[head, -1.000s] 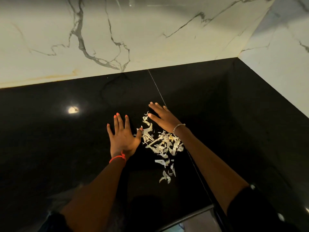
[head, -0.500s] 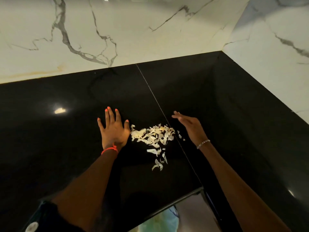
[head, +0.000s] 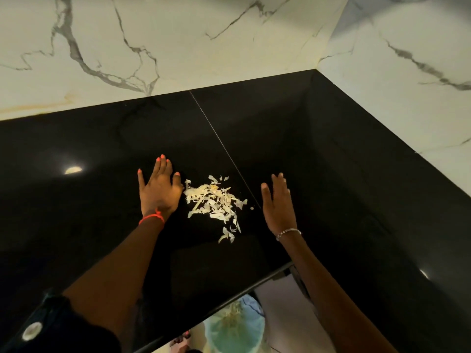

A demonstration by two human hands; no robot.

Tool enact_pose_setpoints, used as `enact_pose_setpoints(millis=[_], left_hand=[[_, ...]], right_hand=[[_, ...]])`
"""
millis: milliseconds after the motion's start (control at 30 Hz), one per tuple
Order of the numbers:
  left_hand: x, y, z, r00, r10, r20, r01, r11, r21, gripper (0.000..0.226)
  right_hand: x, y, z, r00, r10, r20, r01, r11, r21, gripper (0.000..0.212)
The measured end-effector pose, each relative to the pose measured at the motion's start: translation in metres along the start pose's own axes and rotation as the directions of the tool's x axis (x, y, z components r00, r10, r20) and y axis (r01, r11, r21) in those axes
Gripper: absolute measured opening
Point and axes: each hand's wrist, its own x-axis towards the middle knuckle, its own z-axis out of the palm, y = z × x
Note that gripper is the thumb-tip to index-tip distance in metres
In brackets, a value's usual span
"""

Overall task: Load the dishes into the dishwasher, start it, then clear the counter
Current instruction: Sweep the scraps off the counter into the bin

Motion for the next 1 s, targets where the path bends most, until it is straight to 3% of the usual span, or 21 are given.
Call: enact_pose_setpoints(millis=[67, 100, 167, 200, 267, 300, 367, 467, 533, 633, 700, 767, 867, 1000], left_hand=[[-0.001, 0.0, 0.0, 1.0, 0.018, 0.005, -0.018, 1.0, -0.019, 0.048], [-0.002, -0.001, -0.001, 0.999, 0.034, 0.007, -0.034, 0.999, -0.03, 0.047], [-0.003, -0.001, -0.002, 0.995, 0.091, 0.027, -0.089, 0.994, -0.055, 0.046], [-0.004, 0.0, -0.002, 0.991, 0.126, 0.05, -0.123, 0.991, -0.057, 0.045], [-0.005, 0.001, -0.003, 0.979, 0.182, 0.092, -0.176, 0.982, -0.065, 0.045], [-0.007, 0.001, -0.004, 0.974, 0.2, 0.107, -0.193, 0.978, -0.075, 0.046], [-0.011, 0.003, -0.005, 0.969, 0.206, 0.14, -0.191, 0.975, -0.113, 0.047], [-0.031, 0.021, -0.002, 0.977, 0.125, 0.171, -0.077, 0.961, -0.267, 0.049], [-0.052, 0.043, 0.001, 0.977, 0.116, 0.178, -0.045, 0.932, -0.359, 0.051], [-0.08, 0.069, 0.012, 0.933, 0.229, 0.276, -0.091, 0.895, -0.438, 0.05], [-0.089, 0.073, 0.013, 0.905, 0.273, 0.326, -0.006, 0.774, -0.633, 0.048], [-0.09, 0.072, 0.005, 0.925, 0.27, 0.268, 0.019, 0.671, -0.741, 0.045], [-0.081, 0.061, -0.006, 0.974, 0.191, 0.12, -0.048, 0.695, -0.717, 0.041], [-0.08, 0.038, 0.0, 0.978, 0.14, 0.152, 0.004, 0.723, -0.691, 0.041]], right_hand=[[-0.015, 0.001, 0.012, 0.993, -0.068, 0.092, 0.092, 0.955, -0.282, 0.069], [-0.025, -0.001, 0.019, 0.973, -0.172, 0.152, 0.212, 0.926, -0.313, 0.075], [-0.039, -0.009, 0.024, 0.888, -0.36, 0.287, 0.412, 0.9, -0.146, 0.068], [-0.042, -0.011, 0.021, 0.866, -0.394, 0.308, 0.418, 0.909, -0.011, 0.059], [-0.037, -0.007, 0.011, 0.915, -0.333, 0.228, 0.306, 0.941, 0.146, 0.054], [-0.034, 0.0, 0.005, 0.95, -0.26, 0.173, 0.245, 0.964, 0.106, 0.054], [-0.032, 0.014, 0.001, 0.978, -0.155, 0.141, 0.174, 0.975, -0.137, 0.061], [-0.038, 0.022, 0.006, 0.969, -0.183, 0.166, 0.235, 0.89, -0.391, 0.087], [-0.039, 0.023, 0.007, 0.968, -0.204, 0.145, 0.244, 0.894, -0.376, 0.092], [-0.037, 0.024, 0.004, 0.965, -0.223, 0.14, 0.258, 0.907, -0.334, 0.084], [-0.038, 0.025, 0.004, 0.966, -0.219, 0.14, 0.252, 0.919, -0.302, 0.074], [-0.039, 0.024, 0.004, 0.966, -0.221, 0.133, 0.25, 0.927, -0.279, 0.067], [-0.038, 0.025, 0.004, 0.969, -0.224, 0.108, 0.244, 0.938, -0.247, 0.054], [-0.035, 0.026, 0.007, 0.972, -0.231, 0.047, 0.235, 0.954, -0.184, 0.05]])
